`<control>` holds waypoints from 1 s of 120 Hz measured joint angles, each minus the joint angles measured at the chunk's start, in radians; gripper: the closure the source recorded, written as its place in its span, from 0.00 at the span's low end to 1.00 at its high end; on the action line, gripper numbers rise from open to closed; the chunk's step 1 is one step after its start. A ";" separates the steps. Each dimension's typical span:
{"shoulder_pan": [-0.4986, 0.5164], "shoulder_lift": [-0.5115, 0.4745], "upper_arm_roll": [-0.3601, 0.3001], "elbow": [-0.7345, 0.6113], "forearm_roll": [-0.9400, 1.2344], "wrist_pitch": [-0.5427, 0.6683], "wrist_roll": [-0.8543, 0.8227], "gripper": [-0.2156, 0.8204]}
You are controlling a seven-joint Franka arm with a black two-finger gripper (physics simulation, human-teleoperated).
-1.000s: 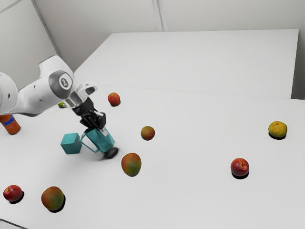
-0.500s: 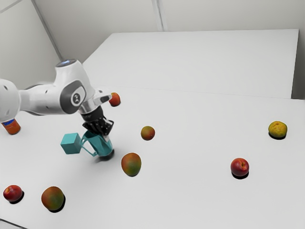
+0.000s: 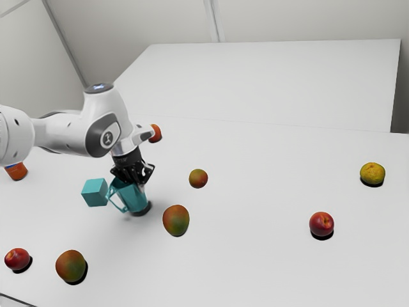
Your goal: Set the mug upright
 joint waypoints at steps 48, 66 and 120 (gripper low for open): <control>0.048 0.049 0.002 0.000 0.000 0.006 -0.096 0.97; 0.038 0.052 0.002 0.000 -0.007 0.005 -0.113 0.79; 0.044 0.048 0.002 0.017 -0.018 -0.001 -0.115 0.28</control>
